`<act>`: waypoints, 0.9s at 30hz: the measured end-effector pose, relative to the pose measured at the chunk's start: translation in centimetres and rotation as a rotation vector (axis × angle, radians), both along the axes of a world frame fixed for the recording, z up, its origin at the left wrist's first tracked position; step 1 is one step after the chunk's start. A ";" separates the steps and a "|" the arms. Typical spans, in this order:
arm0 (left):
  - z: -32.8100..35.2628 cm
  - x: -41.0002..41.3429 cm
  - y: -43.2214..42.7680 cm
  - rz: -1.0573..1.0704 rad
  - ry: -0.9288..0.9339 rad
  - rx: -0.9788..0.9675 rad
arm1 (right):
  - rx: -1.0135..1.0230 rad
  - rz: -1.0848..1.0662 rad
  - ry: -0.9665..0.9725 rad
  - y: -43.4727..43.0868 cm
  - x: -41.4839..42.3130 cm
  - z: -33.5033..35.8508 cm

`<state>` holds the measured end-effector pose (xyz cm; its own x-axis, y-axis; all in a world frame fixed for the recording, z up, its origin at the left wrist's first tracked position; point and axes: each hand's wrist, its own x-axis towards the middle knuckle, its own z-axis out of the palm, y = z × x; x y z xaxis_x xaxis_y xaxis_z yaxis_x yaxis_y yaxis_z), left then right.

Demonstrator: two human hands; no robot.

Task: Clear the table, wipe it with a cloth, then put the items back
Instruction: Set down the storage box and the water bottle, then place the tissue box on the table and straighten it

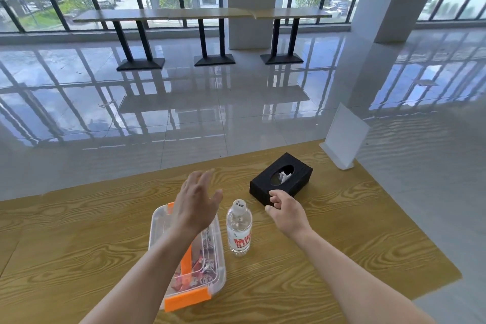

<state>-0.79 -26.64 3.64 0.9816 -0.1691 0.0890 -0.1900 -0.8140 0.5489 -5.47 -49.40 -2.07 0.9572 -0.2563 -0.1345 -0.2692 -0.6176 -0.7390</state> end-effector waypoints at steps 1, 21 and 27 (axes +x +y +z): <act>0.8 0.4 -0.8 -0.016 -0.020 -0.008 | -0.007 -0.009 -0.011 -0.4 0.1 0.4; -2.7 4.8 -21.8 0.118 0.223 0.065 | -0.119 0.159 0.058 -18.7 11.1 -2.4; -7.6 5.7 -22.4 0.432 0.529 -0.117 | -0.173 0.236 0.093 -19.8 13.7 -4.6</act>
